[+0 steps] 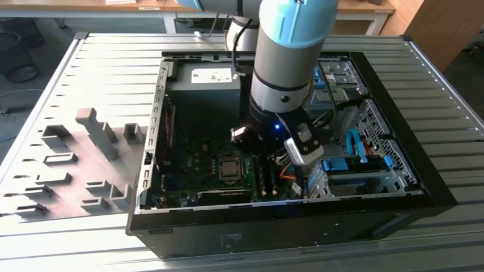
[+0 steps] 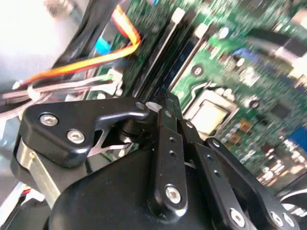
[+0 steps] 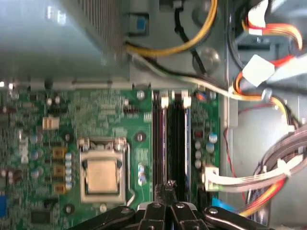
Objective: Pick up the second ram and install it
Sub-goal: 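Press down the second ram until it locks into place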
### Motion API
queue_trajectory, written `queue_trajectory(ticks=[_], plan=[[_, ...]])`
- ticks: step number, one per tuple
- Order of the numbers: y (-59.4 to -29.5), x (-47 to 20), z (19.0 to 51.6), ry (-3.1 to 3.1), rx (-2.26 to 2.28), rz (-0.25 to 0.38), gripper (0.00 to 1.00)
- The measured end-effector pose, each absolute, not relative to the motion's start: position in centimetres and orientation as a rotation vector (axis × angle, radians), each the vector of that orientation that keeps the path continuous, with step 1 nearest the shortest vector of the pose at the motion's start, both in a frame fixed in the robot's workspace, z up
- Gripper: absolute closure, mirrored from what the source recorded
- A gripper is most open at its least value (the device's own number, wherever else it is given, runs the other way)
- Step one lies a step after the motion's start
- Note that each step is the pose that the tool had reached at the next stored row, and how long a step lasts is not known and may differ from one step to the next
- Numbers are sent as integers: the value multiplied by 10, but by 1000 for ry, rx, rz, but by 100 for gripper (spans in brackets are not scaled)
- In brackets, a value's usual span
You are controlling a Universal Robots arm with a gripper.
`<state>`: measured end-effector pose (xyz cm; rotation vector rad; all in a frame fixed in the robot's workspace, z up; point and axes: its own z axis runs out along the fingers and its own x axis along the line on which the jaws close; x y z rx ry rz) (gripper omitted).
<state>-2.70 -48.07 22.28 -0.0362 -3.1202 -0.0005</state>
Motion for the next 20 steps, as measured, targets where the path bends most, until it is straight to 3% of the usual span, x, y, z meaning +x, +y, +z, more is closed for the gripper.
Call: queue_trajectory(ticks=[4,14,20], plan=[[-464,-27,223,-3120,-36,7,89],[-464,-27,258,-3120,-36,11,89],[-464,-27,258,-3120,-36,11,89]])
